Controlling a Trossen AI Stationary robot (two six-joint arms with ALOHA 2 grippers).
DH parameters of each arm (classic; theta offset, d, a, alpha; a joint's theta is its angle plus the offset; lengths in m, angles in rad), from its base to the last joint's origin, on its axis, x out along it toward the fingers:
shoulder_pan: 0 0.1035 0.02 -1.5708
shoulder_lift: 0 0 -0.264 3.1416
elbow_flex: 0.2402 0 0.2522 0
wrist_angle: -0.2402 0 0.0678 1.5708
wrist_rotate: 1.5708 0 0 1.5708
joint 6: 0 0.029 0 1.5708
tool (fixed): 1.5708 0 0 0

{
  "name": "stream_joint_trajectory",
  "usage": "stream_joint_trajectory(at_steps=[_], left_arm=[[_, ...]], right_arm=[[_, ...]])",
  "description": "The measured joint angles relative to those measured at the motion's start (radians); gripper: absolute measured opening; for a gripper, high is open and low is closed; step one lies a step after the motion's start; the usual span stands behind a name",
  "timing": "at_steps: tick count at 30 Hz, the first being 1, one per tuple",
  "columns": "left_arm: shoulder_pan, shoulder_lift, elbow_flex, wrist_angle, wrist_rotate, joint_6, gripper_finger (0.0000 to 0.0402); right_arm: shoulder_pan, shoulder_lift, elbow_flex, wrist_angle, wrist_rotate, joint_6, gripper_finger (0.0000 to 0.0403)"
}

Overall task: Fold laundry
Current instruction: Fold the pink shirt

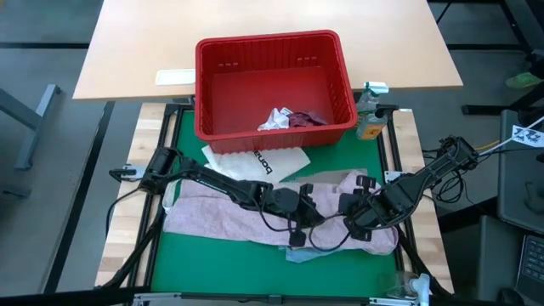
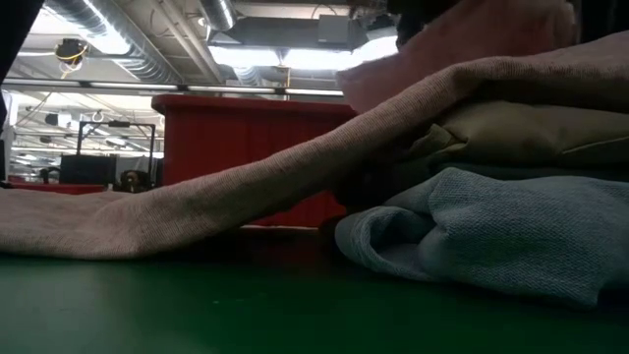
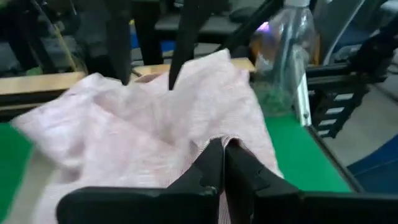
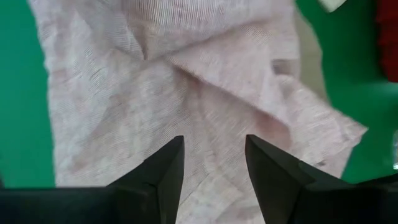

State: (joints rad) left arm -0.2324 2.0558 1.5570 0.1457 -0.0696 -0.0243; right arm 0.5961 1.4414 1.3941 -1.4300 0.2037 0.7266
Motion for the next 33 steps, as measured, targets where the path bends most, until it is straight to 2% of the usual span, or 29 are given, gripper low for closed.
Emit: stream_joint_trajectory(at_steps=[3, 9, 14, 22, 26, 33], left_arm=[[-0.010, 0.032, 0.000, 0.014, -0.010, -0.021, 0.0004], [-0.022, 0.081, 0.000, 0.043, -0.025, -0.026, 0.0008], [-0.032, 0.083, 0.000, 0.051, -0.026, -0.022, 0.0051], [-0.031, 0.062, 0.000, 0.090, -0.030, 0.026, 0.0135], [-0.030, 0.033, 0.000, 0.096, -0.040, 0.061, 0.0151], [-0.032, 0.025, 0.001, 0.049, -0.041, 0.060, 0.0154]], right_arm=[[0.000, 0.000, 0.000, 0.002, -0.040, 0.001, 0.0170], [0.000, 0.000, 0.000, 0.008, -0.040, 0.001, 0.0170], [0.000, 0.000, 0.000, 0.042, -0.034, -0.002, 0.0170], [0.000, 0.000, 0.000, 0.126, 0.044, -0.052, 0.0170], [0.000, 0.000, -0.010, 0.126, 0.058, -0.089, 0.0170], [0.000, 0.000, -0.086, 0.129, 0.057, -0.131, 0.0170]])
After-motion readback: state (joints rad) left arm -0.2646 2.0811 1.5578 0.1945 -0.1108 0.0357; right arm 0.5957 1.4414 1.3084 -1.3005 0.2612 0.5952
